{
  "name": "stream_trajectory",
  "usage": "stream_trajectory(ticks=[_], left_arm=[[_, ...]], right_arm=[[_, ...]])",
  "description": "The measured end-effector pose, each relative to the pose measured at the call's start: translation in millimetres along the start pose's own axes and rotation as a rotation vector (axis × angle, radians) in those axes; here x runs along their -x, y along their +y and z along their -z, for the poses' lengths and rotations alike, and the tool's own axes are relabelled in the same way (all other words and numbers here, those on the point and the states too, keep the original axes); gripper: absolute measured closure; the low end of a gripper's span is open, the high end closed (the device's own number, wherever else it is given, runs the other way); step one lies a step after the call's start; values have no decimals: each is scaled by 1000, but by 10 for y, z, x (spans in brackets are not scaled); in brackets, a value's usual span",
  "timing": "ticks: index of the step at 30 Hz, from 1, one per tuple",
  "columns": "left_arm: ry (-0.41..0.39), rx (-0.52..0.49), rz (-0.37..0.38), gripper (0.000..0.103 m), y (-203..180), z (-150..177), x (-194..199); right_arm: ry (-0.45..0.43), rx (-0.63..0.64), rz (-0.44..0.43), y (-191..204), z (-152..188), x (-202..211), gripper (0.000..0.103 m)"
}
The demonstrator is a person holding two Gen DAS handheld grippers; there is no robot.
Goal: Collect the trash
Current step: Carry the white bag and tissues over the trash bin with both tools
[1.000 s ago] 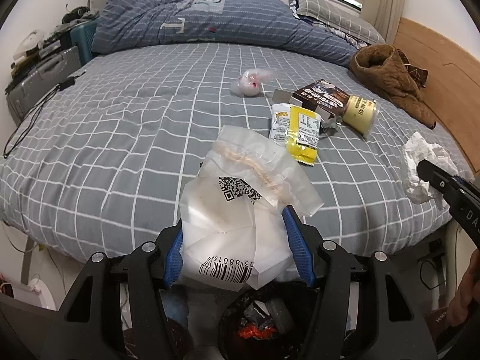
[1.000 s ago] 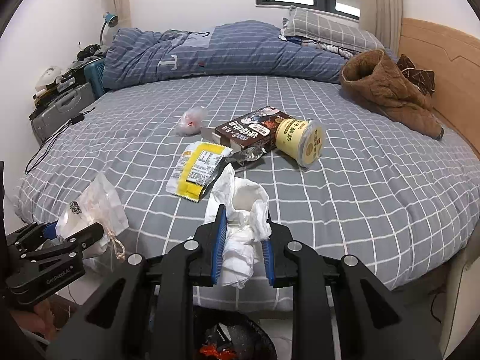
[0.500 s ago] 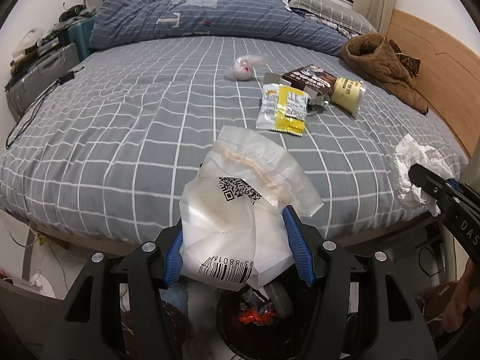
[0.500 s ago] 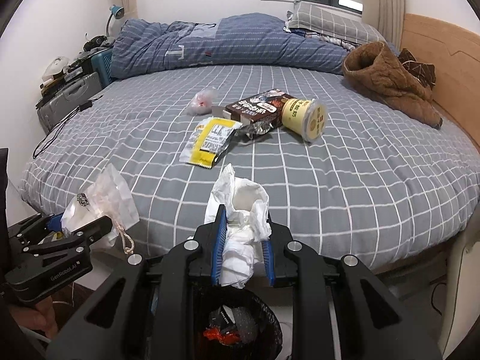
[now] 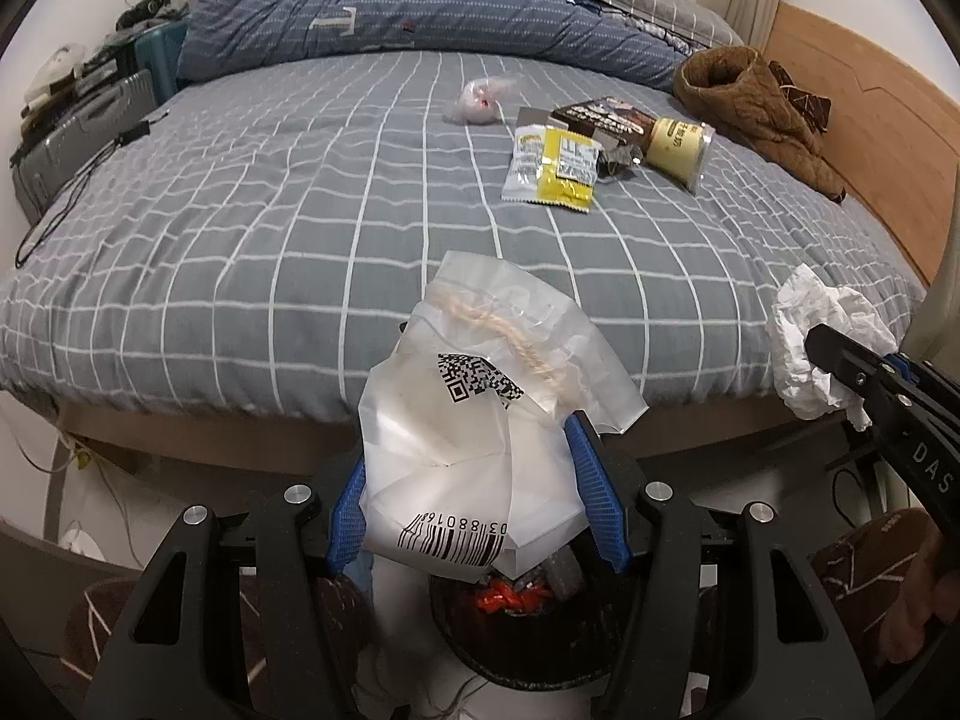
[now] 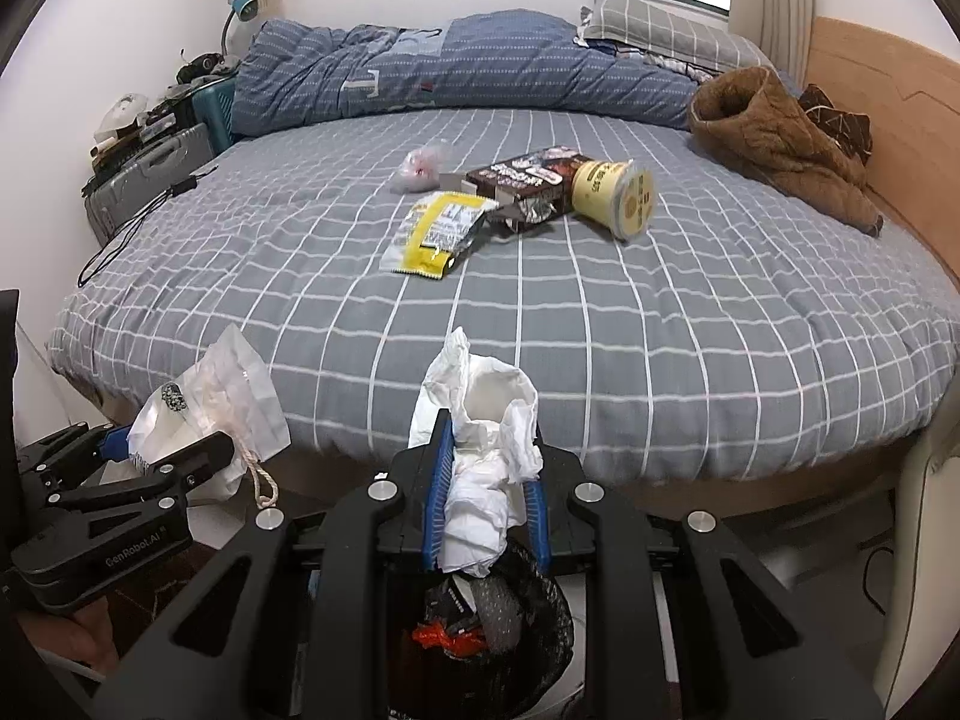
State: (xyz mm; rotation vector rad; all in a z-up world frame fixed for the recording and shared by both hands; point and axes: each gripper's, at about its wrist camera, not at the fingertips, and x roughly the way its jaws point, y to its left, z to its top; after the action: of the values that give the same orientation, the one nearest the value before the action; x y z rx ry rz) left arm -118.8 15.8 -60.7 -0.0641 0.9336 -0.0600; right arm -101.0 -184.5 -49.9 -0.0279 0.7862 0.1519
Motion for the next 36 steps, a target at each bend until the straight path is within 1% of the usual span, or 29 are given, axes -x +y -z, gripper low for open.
stream_trajectory(ticks=[15,25,30,36], left_arm=[[48,12,3,44,-4,368,145],[103,37,1,44,66,564,159],[129,36,1,44,81,652,8],[171,14,14,44,46,745,-268]], right_arm=[[67,-3,2,78,399,106,82],[124,-1,13,91,643,118,82],[157,-3,6,83,722,11,82],[236,13,2,129,893,-323,82]])
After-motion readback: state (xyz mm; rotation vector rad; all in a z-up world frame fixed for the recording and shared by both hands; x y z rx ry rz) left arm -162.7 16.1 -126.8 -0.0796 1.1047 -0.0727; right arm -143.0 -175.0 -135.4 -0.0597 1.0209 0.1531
